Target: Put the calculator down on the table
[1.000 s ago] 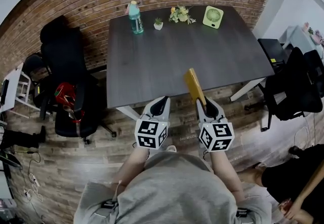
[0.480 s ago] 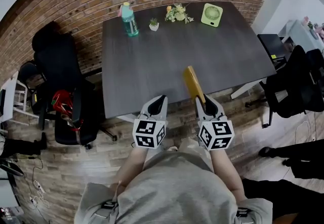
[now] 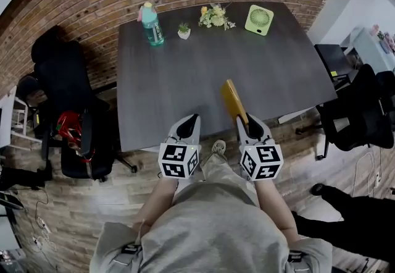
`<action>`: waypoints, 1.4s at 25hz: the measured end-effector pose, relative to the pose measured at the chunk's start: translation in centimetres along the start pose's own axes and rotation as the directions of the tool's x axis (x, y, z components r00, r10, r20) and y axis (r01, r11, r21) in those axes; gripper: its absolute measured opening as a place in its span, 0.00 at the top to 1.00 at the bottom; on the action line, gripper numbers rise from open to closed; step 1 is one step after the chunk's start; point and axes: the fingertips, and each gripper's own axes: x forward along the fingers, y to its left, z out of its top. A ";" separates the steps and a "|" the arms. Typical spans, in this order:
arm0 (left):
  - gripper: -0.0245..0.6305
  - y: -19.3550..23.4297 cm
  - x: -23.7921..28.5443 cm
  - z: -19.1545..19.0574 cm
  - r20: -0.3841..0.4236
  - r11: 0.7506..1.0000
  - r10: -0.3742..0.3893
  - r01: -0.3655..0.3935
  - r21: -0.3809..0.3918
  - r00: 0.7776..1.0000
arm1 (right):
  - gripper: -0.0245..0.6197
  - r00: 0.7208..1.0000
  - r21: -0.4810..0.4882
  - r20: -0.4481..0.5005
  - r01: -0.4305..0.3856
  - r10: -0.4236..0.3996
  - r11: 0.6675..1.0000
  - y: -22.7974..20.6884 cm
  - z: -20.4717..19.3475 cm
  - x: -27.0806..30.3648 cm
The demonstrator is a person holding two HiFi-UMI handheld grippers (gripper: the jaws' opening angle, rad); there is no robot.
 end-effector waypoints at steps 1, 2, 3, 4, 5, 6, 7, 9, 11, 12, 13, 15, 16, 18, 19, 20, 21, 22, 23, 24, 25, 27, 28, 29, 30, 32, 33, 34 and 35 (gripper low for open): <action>0.94 0.2 0.6 0.2 -0.001 1.000 0.002 -0.002 -0.001 1.000 | 0.83 1.000 -0.002 -0.001 -0.002 0.002 1.000 -0.4 0.2 0.7; 0.93 0.4 1.3 0.4 -0.003 1.000 0.003 -0.003 0.000 1.000 | 0.83 1.000 -0.003 -0.002 -0.002 0.002 1.000 -0.8 0.4 1.3; 0.93 0.6 2.0 0.6 -0.004 1.000 0.004 -0.004 0.001 1.000 | 0.83 1.000 -0.004 -0.003 -0.003 0.003 1.000 -1.3 0.7 2.0; 0.93 0.8 2.7 0.9 -0.005 1.000 0.006 -0.006 0.001 1.000 | 0.83 1.000 -0.005 -0.004 -0.005 0.005 1.000 -1.7 0.9 2.7; 0.94 1.0 3.3 1.1 -0.005 1.000 0.008 -0.008 0.000 1.000 | 0.83 1.000 -0.007 -0.006 -0.007 0.007 1.000 -2.1 1.1 3.4; 0.93 1.2 4.0 1.4 -0.005 1.000 0.010 -0.010 -0.002 1.000 | 0.83 1.000 -0.010 -0.009 -0.010 0.010 1.000 -2.5 1.3 4.0; 0.94 1.4 4.7 1.7 -0.004 1.000 0.013 -0.013 -0.005 1.000 | 0.83 1.000 -0.014 -0.012 -0.013 0.013 1.000 -3.0 1.5 4.7; 0.93 1.8 6.0 2.3 0.000 1.000 0.019 -0.019 -0.011 1.000 | 0.83 1.000 -0.021 -0.021 -0.015 0.014 1.000 -3.9 1.8 6.0; 0.93 2.2 7.2 3.0 0.002 1.000 0.025 -0.025 -0.013 1.000 | 0.83 0.999 -0.025 -0.029 -0.014 0.013 1.000 -4.9 2.1 7.3; 0.94 2.4 7.8 3.2 0.003 0.999 0.029 -0.029 -0.014 1.000 | 0.83 0.999 -0.025 -0.033 -0.013 0.012 1.000 -5.3 2.2 7.9; 0.93 2.7 8.3 3.5 0.001 0.999 0.033 -0.033 -0.015 0.999 | 0.83 0.999 -0.024 -0.038 -0.014 0.013 1.000 -5.7 2.3 8.5; 0.94 3.1 9.2 3.8 -0.004 0.999 0.040 -0.040 -0.015 0.999 | 0.83 0.999 -0.022 -0.047 -0.017 0.016 1.000 -6.4 2.3 9.6; 0.93 3.3 9.8 4.0 -0.007 0.999 0.043 -0.043 -0.015 0.999 | 0.83 0.998 -0.021 -0.052 -0.018 0.017 1.000 -6.7 2.3 10.2; 0.94 3.7 10.8 4.3 -0.012 0.999 0.047 -0.047 -0.013 0.999 | 0.83 0.998 -0.018 -0.061 -0.020 0.018 1.000 -7.5 2.3 11.4; 0.94 3.9 11.3 4.4 -0.013 0.999 0.049 -0.049 -0.012 0.999 | 0.83 0.998 -0.016 -0.066 -0.020 0.019 1.000 -7.8 2.2 12.0; 0.94 4.1 11.7 4.4 -0.015 0.999 0.052 -0.052 -0.013 0.999 | 0.83 0.997 -0.015 -0.072 -0.022 0.021 1.000 -8.2 2.1 12.6; 0.93 4.3 12.0 4.4 -0.016 0.998 0.056 -0.056 -0.014 0.998 | 0.83 0.997 -0.014 -0.078 -0.024 0.023 1.000 -8.4 2.0 13.1; 0.94 4.6 12.4 4.4 -0.018 0.998 0.060 -0.061 -0.016 0.998 | 0.83 0.996 -0.013 -0.085 -0.026 0.025 1.000 -8.7 1.8 13.6; 0.94 4.8 12.8 4.5 -0.020 0.998 0.065 -0.065 -0.019 0.998 | 0.83 0.995 -0.012 -0.092 -0.028 0.027 1.000 -9.0 1.6 14.1; 0.94 5.0 13.1 4.5 -0.022 0.997 0.068 -0.069 -0.021 0.997 | 0.83 0.995 -0.011 -0.099 -0.030 0.029 0.999 -9.3 1.5 14.6; 0.93 5.1 13.5 4.6 -0.023 0.997 0.071 -0.072 -0.023 0.997 | 0.83 0.994 -0.011 -0.106 -0.032 0.031 0.999 -9.6 1.3 15.1; 0.93 5.4 14.2 4.8 -0.023 0.997 0.077 -0.077 -0.025 0.997 | 0.83 0.992 -0.011 -0.121 -0.034 0.033 0.999 -10.2 0.9 16.1; 0.93 5.5 14.6 4.9 -0.023 0.997 0.079 -0.079 -0.026 0.997 | 0.83 0.991 -0.012 -0.128 -0.035 0.033 0.999 -10.5 0.7 16.5; 0.94 5.6 14.9 5.0 -0.024 0.996 0.080 -0.081 -0.027 0.996 | 0.83 0.990 -0.013 -0.136 -0.035 0.033 0.999 -10.8 0.5 17.0; 0.93 5.7 15.2 5.0 -0.024 0.996 0.081 -0.082 -0.028 0.996 | 0.83 0.989 -0.014 -0.143 -0.035 0.033 0.999 -11.0 0.2 17.4; 0.94 5.9 15.6 5.0 -0.028 0.996 0.082 -0.083 -0.028 0.996 | 0.83 0.987 -0.014 -0.159 -0.036 0.033 0.999 -11.4 -0.3 18.1; 0.93 6.0 15.8 5.0 -0.029 0.996 0.083 -0.083 -0.028 0.996 | 0.83 0.985 -0.015 -0.167 -0.036 0.034 0.999 -11.5 -0.6 18.5; 0.94 6.1 16.0 5.0 -0.031 0.996 0.083 -0.084 -0.028 0.996 | 0.83 0.984 -0.015 -0.175 -0.037 0.034 0.999 -11.7 -0.8 18.8; 0.94 6.2 16.2 5.0 -0.032 0.996 0.084 -0.085 -0.028 0.996 | 0.83 0.983 -0.016 -0.183 -0.038 0.034 0.999 -11.8 -1.1 19.2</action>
